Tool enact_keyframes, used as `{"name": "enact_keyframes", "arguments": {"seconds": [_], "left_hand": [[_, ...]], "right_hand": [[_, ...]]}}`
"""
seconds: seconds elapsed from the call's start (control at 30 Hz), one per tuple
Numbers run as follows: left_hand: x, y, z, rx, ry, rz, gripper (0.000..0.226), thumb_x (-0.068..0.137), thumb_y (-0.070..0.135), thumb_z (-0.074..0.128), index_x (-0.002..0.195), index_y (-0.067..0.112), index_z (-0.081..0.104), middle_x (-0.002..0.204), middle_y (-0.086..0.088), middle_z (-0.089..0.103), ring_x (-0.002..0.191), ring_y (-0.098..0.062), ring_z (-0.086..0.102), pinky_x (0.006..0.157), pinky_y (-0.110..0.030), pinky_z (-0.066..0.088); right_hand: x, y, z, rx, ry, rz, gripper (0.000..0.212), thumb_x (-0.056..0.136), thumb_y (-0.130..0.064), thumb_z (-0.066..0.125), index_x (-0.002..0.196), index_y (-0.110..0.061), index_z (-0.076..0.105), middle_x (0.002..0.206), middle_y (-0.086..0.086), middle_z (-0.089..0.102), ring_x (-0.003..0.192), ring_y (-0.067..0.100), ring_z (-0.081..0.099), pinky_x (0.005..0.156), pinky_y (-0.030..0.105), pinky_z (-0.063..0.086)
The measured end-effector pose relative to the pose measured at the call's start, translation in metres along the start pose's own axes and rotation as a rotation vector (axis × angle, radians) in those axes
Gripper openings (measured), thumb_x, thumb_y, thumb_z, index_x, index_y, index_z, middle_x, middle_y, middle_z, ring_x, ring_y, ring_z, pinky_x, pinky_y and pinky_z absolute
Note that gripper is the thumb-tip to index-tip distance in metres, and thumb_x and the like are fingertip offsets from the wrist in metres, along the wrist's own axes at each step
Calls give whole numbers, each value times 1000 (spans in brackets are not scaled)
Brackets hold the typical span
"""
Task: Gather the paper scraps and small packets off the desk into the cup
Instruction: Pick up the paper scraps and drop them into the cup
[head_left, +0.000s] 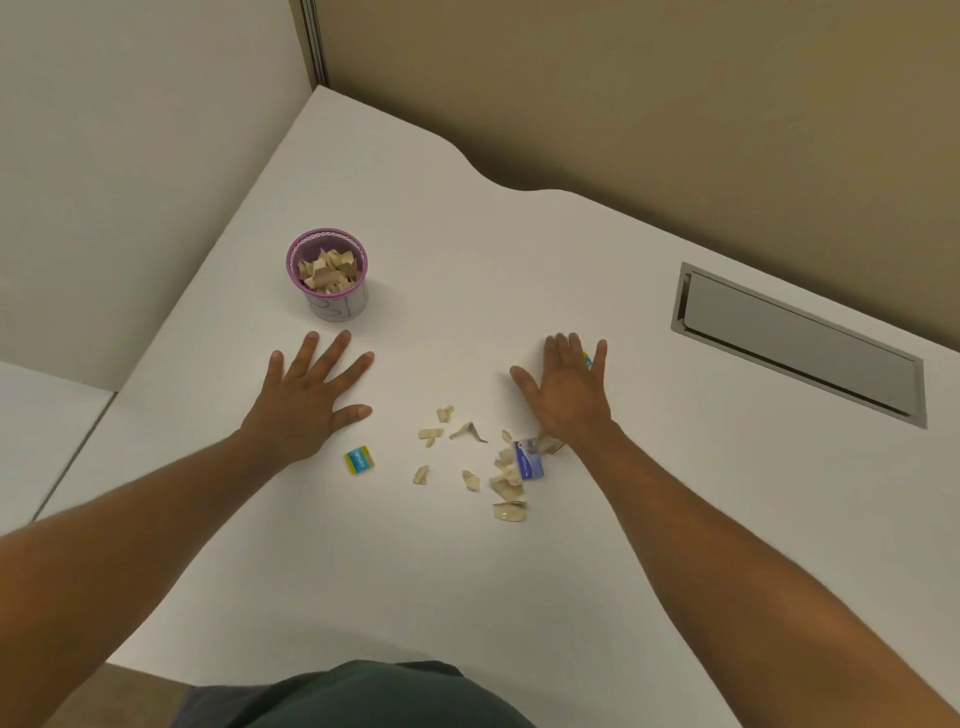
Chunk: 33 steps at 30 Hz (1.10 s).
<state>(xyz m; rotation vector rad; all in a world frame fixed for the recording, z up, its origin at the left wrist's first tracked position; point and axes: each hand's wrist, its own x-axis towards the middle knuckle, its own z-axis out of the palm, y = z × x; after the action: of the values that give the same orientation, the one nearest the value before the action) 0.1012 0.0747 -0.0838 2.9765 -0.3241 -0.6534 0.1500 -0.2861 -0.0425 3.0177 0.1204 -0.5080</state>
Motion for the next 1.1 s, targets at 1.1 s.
{"name": "enact_keyframes", "arguments": {"seconds": [1.1], "left_hand": [[-1,2,-1,-14,-20,-12,76,101,72,21,165,46,-11,177,6,-20,165,-31,-12,130,-62,6]], "right_hand": [[-53,-89,19,218,-70,-145,83,84,-81,44,153,-37,28,159,5,23,135,34,30,106,46,42]]}}
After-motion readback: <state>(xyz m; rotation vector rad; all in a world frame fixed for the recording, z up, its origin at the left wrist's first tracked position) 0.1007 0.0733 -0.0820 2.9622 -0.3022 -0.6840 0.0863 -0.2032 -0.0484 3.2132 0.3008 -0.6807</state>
